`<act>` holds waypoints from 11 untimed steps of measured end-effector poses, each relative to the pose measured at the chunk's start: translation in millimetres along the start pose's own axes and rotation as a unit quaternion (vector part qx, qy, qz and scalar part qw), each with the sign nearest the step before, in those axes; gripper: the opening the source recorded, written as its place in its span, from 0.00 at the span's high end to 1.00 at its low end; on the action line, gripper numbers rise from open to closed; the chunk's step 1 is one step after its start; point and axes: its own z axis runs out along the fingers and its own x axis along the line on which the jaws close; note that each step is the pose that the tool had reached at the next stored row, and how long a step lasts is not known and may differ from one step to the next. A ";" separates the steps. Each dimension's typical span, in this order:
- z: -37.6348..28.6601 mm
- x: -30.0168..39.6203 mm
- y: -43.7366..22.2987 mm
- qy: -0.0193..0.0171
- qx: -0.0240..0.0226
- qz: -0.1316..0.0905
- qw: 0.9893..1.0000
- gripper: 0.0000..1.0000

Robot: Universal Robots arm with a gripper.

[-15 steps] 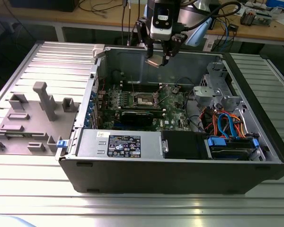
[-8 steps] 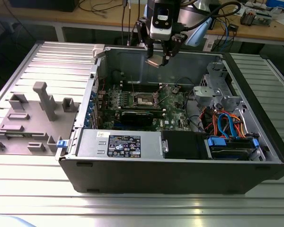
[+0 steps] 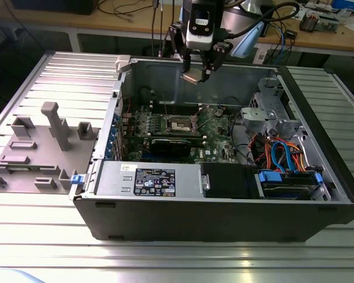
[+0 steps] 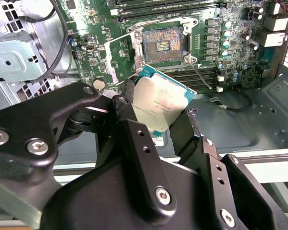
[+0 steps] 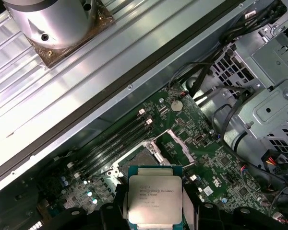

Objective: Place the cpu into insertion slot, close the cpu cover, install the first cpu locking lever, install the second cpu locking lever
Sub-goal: 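Place the cpu into insertion slot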

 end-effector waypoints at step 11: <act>0.0 0.0 0.0 0.000 0.000 0.004 1.000 0.46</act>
